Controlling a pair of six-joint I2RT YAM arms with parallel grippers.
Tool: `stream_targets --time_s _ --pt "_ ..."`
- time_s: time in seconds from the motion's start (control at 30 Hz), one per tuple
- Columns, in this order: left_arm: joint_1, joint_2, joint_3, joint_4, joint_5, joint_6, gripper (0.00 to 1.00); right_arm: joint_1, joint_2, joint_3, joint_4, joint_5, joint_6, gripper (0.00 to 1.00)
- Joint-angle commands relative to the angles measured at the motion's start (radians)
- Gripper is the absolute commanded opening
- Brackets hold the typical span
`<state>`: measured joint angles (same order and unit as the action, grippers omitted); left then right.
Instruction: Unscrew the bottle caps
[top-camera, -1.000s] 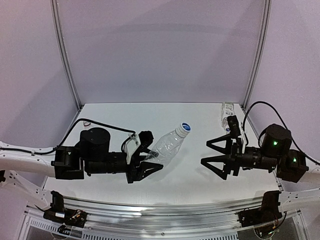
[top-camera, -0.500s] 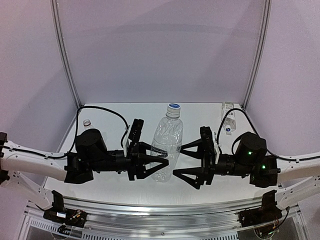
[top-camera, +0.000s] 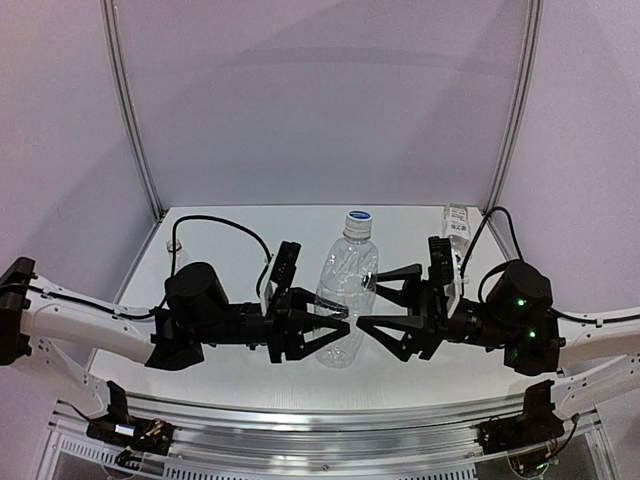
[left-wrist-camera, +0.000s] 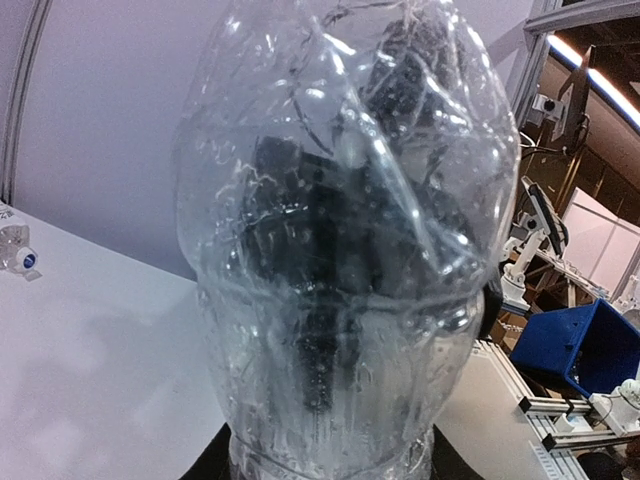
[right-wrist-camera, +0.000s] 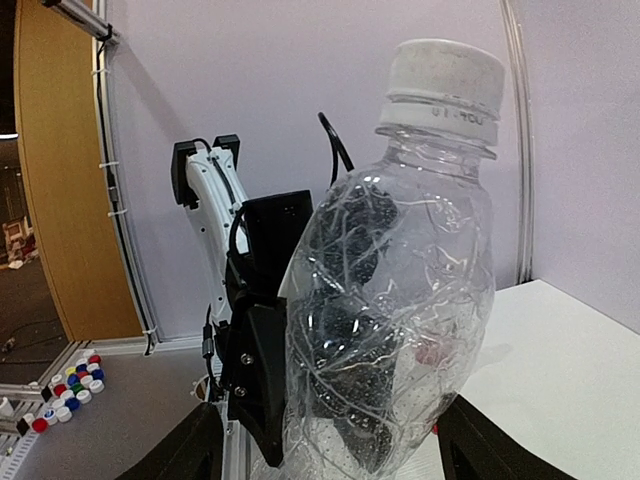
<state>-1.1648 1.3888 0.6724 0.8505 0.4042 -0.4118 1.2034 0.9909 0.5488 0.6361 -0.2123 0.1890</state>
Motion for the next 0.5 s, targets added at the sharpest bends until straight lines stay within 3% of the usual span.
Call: stream_targets --time_s 0.0,0.17,0.4,0.47 --pt "-0.001 0.047 0.051 0.017 0.015 -0.007 0.39 0.009 0.007 0.006 0.024 0.023 0.007 0.72" --pt "-0.016 0.084 0.083 0.008 0.018 0.011 0.39 0.009 0.028 0.021 0.013 0.037 0.006 0.69" --pt "-0.022 0.105 0.093 -0.004 0.012 0.025 0.40 0.009 0.019 0.017 0.006 0.060 -0.001 0.42" --pt "-0.027 0.106 0.094 -0.024 0.012 0.045 0.47 0.009 0.015 0.017 0.000 0.061 -0.002 0.37"
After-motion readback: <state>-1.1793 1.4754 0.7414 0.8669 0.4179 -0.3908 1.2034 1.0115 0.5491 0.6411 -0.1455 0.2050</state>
